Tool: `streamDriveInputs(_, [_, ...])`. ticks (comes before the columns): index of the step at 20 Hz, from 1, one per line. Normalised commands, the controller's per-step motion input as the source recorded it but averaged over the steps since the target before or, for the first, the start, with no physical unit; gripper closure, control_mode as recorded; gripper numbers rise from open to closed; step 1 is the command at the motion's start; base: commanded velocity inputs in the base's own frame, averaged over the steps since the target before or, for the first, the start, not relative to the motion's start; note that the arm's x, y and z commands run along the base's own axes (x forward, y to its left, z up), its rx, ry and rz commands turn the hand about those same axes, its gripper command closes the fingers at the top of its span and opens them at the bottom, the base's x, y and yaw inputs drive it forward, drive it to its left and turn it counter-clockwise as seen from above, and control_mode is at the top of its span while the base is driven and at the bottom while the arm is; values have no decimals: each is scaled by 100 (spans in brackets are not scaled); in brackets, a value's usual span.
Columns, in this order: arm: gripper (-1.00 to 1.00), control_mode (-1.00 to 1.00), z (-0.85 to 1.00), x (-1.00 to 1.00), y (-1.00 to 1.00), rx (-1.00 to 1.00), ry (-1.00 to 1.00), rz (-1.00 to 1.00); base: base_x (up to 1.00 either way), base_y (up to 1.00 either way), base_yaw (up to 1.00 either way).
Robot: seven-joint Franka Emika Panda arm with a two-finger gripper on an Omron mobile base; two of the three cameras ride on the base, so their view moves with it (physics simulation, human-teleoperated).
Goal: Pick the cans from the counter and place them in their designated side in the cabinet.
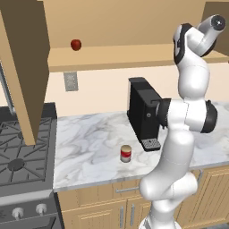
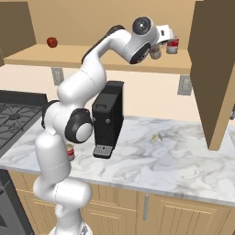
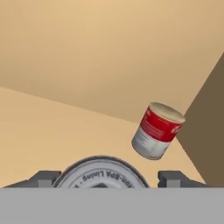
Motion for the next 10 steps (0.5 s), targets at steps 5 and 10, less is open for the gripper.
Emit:
streamDriveInputs(5, [-100,-100,-2,19,-9,0,-9,4,0,0,0])
streamDriveInputs(10, [-100,-100,2,5,-18,0,-15,6,0,0,0])
